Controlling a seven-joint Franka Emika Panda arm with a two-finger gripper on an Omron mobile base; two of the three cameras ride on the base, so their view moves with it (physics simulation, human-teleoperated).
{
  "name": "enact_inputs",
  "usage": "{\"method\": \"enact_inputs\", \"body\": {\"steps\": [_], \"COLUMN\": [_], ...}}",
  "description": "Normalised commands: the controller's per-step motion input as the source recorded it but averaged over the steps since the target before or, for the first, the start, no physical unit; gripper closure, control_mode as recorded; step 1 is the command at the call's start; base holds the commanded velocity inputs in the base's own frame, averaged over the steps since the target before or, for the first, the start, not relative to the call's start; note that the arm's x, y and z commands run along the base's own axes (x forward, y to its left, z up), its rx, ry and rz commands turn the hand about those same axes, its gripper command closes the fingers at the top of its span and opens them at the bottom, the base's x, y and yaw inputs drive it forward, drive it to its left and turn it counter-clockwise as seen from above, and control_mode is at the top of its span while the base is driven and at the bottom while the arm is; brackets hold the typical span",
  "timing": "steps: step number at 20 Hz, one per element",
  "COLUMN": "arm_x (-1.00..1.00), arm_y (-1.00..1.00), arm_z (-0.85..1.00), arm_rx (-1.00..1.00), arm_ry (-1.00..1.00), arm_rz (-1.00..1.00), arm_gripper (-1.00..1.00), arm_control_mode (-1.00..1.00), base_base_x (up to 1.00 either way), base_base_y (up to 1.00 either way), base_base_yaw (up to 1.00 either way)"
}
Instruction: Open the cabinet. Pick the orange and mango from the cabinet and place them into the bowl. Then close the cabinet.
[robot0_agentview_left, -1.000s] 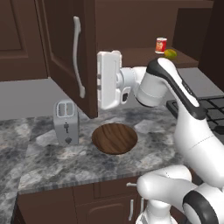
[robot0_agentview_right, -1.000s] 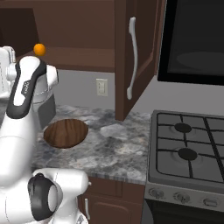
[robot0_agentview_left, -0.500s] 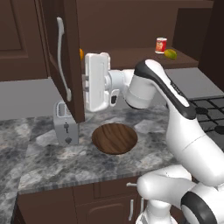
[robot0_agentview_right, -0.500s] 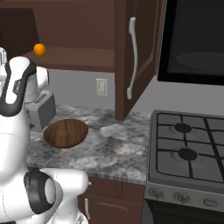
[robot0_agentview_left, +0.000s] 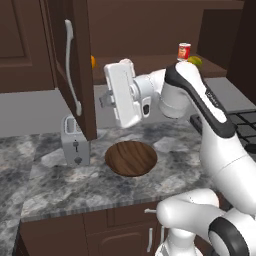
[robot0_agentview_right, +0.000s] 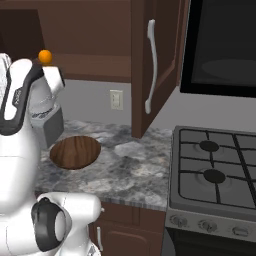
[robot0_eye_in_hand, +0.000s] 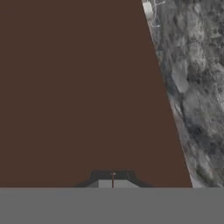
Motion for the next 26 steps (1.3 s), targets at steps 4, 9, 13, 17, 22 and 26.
{"method": "enact_inputs", "body": {"steps": [4, 9, 13, 17, 22, 26], "arm_x": [0.04, 0.00, 0.00, 0.00, 0.02, 0.00], "arm_y": [-0.28, -0.52, -0.51, -0.41, -0.58, -0.43], "arm_z": [0.00, 0.00, 0.00, -0.02, -0.20, -0.26], "arm_rx": [-0.53, -0.37, -0.34, -0.36, -0.30, -0.30], "arm_ry": [-0.02, -0.14, -0.10, -0.11, -0.03, -0.12], "arm_rz": [0.00, 0.00, 0.00, 0.00, 0.00, 0.00], "arm_gripper": [1.00, 1.00, 1.00, 1.00, 1.00, 1.00], "arm_control_mode": [-1.00, -1.00, -1.00, -1.00, -1.00, -1.00], "base_base_x": [0.00, 0.00, 0.00, 0.00, 0.00, 0.00], "base_base_y": [0.00, 0.00, 0.00, 0.00, 0.00, 0.00], "base_base_yaw": [0.00, 0.00, 0.00, 0.00, 0.00, 0.00]}}
